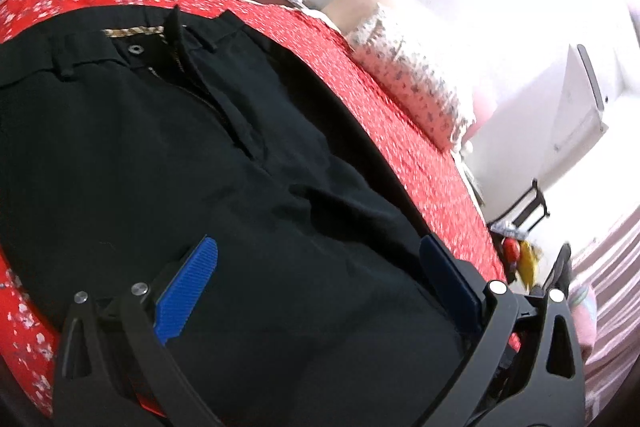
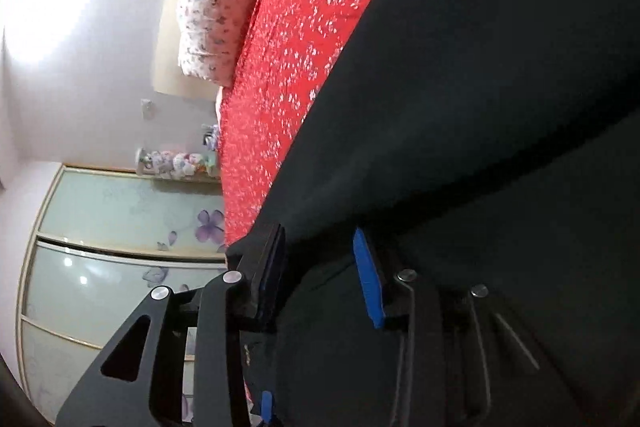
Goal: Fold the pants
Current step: 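Lift the hems with the right tool and fold them toward the waistband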
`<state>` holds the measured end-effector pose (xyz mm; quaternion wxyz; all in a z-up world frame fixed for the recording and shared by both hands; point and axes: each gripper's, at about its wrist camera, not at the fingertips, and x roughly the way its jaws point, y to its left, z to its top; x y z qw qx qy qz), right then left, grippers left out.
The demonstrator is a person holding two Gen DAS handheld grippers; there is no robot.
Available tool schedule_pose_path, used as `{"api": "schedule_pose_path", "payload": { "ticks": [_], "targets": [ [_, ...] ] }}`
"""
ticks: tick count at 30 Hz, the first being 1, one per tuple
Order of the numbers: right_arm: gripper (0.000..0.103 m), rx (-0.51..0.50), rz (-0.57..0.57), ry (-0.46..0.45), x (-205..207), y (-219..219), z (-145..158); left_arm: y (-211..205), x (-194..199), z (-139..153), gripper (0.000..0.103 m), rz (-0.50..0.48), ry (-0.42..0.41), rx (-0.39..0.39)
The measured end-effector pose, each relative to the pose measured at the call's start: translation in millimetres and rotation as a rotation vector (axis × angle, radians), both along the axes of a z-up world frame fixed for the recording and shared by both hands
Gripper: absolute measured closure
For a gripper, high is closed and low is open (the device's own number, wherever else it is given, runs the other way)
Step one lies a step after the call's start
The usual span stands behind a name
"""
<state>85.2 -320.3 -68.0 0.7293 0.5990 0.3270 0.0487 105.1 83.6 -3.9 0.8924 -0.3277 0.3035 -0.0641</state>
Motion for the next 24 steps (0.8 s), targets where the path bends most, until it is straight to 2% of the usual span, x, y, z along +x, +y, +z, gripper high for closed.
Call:
{"api": "schedule_pose_path", "payload": {
  "ticks": [4, 10, 13, 17, 19, 21, 24],
  "targets": [
    [0.065, -0.032, 0.013, 0.02, 6, 9, 3, -7, 6, 1, 0.002, -0.054, 0.018, 0.059],
    [0.068, 0.017, -0.108, 0.018, 16, -7, -7, -2, 3, 1, 0.002, -0.069, 0.002, 0.034],
    [0.097, 0.033, -0.132, -0.015, 16, -12, -14, -1, 2, 1, 0.002, -0.08, -0.003, 0.033],
    [0.099, 0.099, -0.108, -0.073, 0, -15, -14, 7, 1, 2, 0.002, -0.11, 0.003, -0.008],
    [0.099, 0.098, -0.088, -0.086, -10, -16, -9, 13, 4, 6, 0.002, -0.137, 0.027, -0.061],
    [0.099, 0.085, -0.066, -0.07, -19, -18, -8, 18, 15, 12, 0.002, -0.185, 0.062, -0.124],
    [0.099, 0.079, -0.032, -0.031, -17, -19, -16, 14, 51, 28, 0.002, -0.238, 0.124, -0.112]
  ]
}}
